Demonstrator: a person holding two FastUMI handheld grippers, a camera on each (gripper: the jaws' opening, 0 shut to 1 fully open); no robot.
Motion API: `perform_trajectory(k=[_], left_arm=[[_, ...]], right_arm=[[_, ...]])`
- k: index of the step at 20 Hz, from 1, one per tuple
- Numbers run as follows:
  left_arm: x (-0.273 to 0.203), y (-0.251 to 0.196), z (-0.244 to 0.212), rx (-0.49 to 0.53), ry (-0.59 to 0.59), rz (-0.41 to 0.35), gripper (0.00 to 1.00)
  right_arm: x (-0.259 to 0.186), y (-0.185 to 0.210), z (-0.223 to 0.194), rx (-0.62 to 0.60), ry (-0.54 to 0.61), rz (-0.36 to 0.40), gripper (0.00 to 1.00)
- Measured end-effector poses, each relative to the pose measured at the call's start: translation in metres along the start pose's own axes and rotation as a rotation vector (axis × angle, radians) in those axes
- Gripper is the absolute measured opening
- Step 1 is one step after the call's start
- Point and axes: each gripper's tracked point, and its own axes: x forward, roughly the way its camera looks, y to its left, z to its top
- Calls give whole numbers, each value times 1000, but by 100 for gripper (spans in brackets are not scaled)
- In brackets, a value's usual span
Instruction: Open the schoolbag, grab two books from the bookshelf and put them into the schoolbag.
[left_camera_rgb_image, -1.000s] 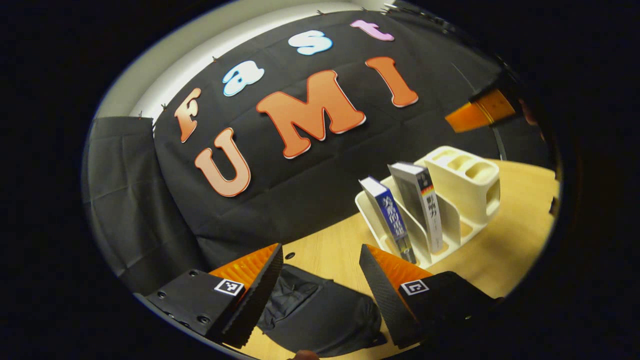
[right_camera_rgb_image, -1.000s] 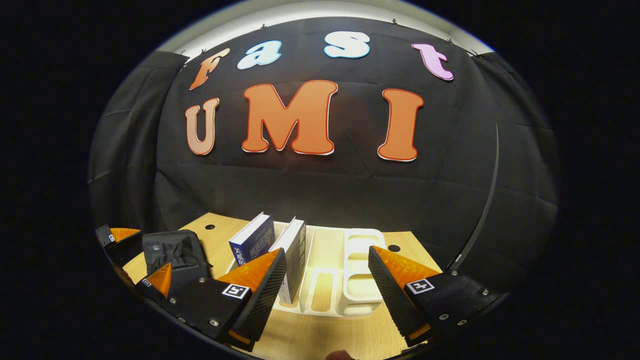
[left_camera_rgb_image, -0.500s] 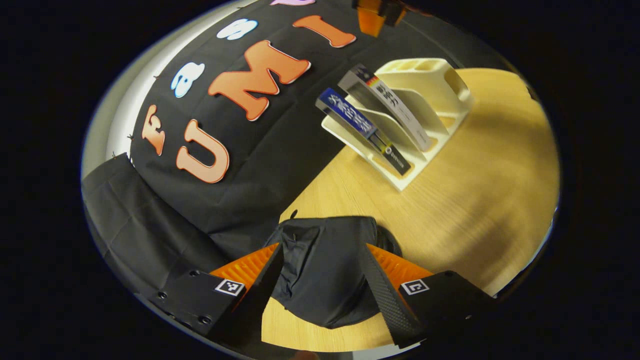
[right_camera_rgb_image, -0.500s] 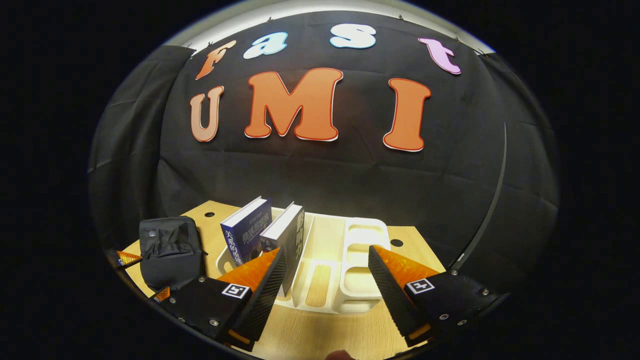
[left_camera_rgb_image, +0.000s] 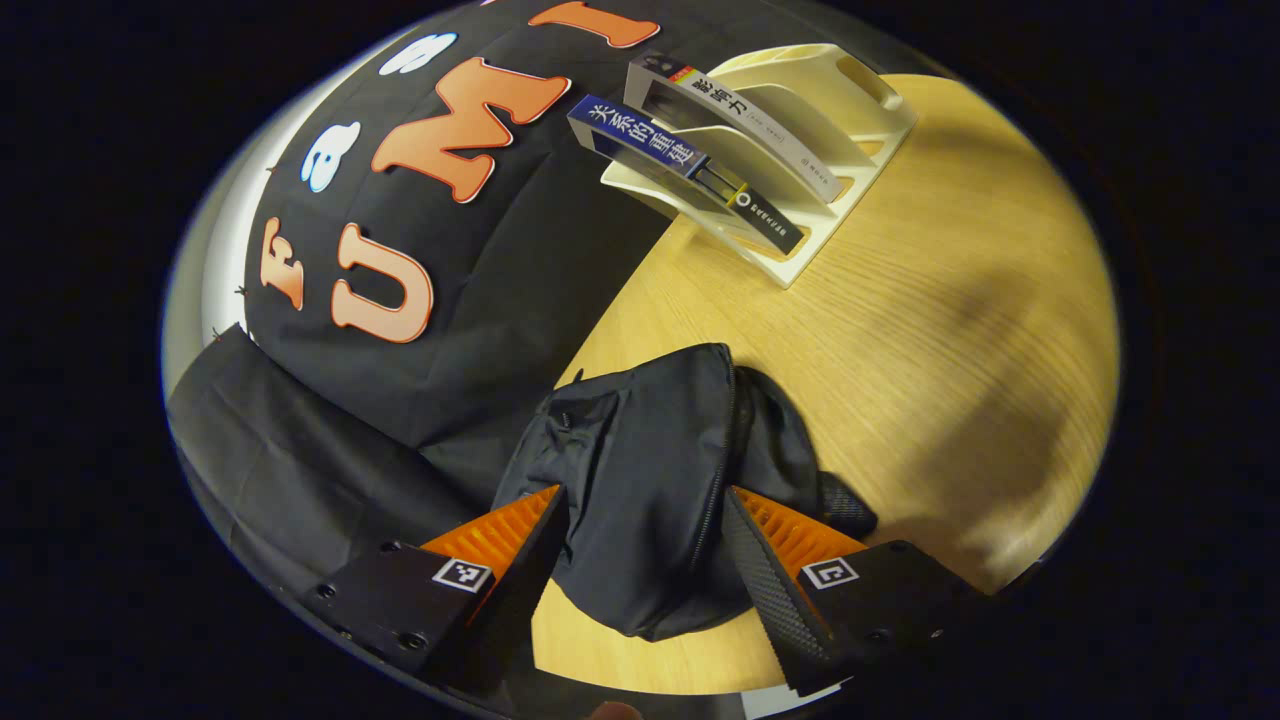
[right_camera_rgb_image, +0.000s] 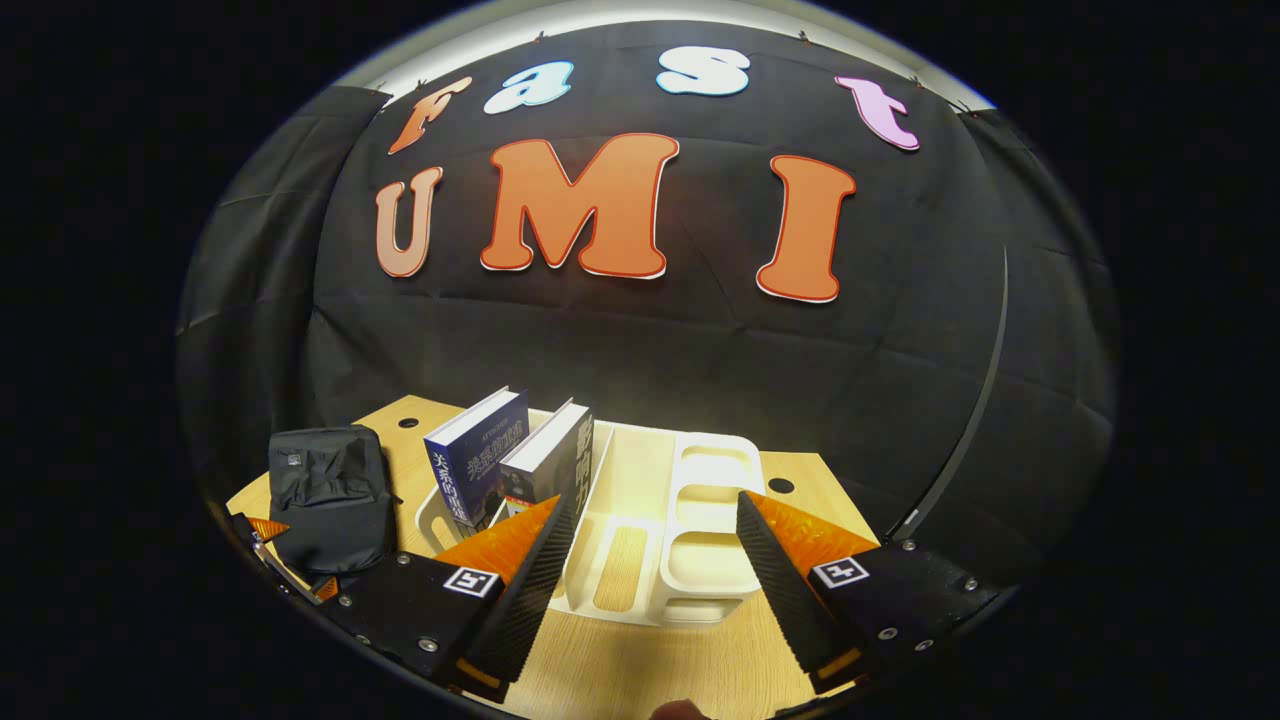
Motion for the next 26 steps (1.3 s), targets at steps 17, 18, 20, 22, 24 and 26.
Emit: perform_trajectory(k=[17,18,20,22,24,26], left_arm=[[44,39,8,-78,3,-293,11],[46,45,10,-100,-5,-332,9],[43,59,15,-134,-23,-419,9],[46,73,21,-145,-48,-493,9],[45,90,27,-156,-69,-564,8],[48,106,29,-173,-84,-625,7]], right_arm=[[12,45,32,-21,30,-14,98],[16,52,37,-29,40,-25,98],[22,69,40,-58,76,-29,98],[30,91,43,-83,114,-17,98],[39,109,52,-105,137,-14,98],[50,123,60,-131,165,-25,98]])
